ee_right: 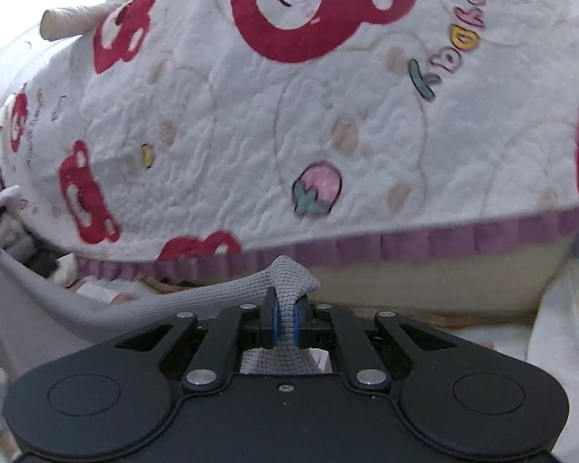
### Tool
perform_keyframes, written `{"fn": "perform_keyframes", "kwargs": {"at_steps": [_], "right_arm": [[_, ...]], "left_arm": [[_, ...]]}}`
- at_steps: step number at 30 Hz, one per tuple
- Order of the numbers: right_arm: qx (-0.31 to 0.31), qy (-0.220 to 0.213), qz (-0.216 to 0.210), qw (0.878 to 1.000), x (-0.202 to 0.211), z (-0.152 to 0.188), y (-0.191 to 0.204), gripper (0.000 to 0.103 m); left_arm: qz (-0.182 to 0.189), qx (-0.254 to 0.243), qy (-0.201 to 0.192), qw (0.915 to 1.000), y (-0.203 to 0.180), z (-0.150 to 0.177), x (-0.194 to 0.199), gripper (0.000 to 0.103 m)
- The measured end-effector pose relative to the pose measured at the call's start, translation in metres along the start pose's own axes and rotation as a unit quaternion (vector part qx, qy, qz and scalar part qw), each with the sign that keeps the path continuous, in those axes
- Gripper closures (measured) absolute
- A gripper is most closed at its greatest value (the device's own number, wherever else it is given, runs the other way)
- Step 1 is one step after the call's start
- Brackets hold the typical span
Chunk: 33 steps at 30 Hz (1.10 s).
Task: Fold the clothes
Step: 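Lift the shirt by the hem with both grippers and shake it out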
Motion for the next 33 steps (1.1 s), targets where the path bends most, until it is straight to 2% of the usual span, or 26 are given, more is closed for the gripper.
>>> {"fn": "perform_keyframes", "kwargs": {"at_steps": [3,7,9,10,13,15,17,19,20,22,23,25,29,31,33], "right_arm": [[0.004,-0.035,0.007,0.999,-0.009,-0.033,-0.001,0.096],[0.020,-0.126,0.003,0.992,0.025,-0.067,0.002,0.096],[0.030,-0.165,0.011,0.986,0.050,-0.067,0.003,0.096],[0.035,-0.184,0.016,0.982,0.062,-0.067,0.003,0.096],[0.053,-0.189,0.040,0.980,0.083,-0.038,0.000,0.096],[0.056,-0.176,0.037,0.982,0.090,-0.002,-0.004,0.095],[0.058,-0.157,0.035,0.985,0.091,0.048,-0.009,0.095],[0.013,-0.109,0.045,0.993,0.082,0.104,-0.021,0.095],[-0.015,-0.082,0.049,0.995,0.077,0.134,-0.027,0.095],[-0.052,-0.032,0.053,0.997,0.068,0.180,-0.034,0.095],[-0.060,-0.007,0.051,0.997,0.065,0.198,-0.035,0.095],[-0.068,0.014,0.051,0.996,0.066,0.216,-0.036,0.095],[-0.071,0.038,0.052,0.995,0.069,0.227,-0.041,0.094],[-0.075,0.052,0.049,0.995,0.074,0.226,-0.043,0.092],[-0.084,0.063,0.044,0.993,0.084,0.224,-0.042,0.088]], "left_arm": [[0.008,-0.009,-0.045,0.9989,-0.010,-0.035,0.006,0.097],[0.034,-0.031,-0.108,0.9931,-0.023,-0.068,0.040,0.097],[0.057,-0.038,-0.131,0.9891,-0.025,-0.063,0.065,0.097],[0.064,-0.045,-0.129,0.9885,-0.026,-0.052,0.074,0.097],[0.086,-0.064,-0.120,0.9869,-0.029,-0.015,0.099,0.097],[0.092,-0.069,-0.078,0.9903,-0.026,0.027,0.101,0.097],[0.104,-0.078,-0.025,0.9912,-0.023,0.079,0.096,0.096],[0.091,-0.078,0.056,0.9912,-0.020,0.126,0.082,0.096],[0.089,-0.068,0.108,0.9878,-0.017,0.145,0.072,0.096],[0.091,-0.084,0.200,0.9719,-0.017,0.170,0.055,0.096],[0.087,-0.093,0.216,0.9681,-0.018,0.177,0.052,0.097],[0.087,-0.100,0.242,0.9612,-0.019,0.184,0.050,0.097],[0.093,-0.072,0.229,0.9663,-0.018,0.169,0.047,0.097],[0.094,-0.052,0.241,0.9646,-0.018,0.165,0.047,0.097],[0.091,-0.062,0.258,0.9599,-0.024,0.162,0.051,0.096]]}}
Point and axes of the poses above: each gripper's, at about its wrist camera, not at the fingertips, and x roughly against the way its jaws point, y to its left, z to its underside, the point moved 2 cm from there along -x, roughly the way its jaws point, and after that the axes turned 2 degrees about -x, right-handed, at the moved point
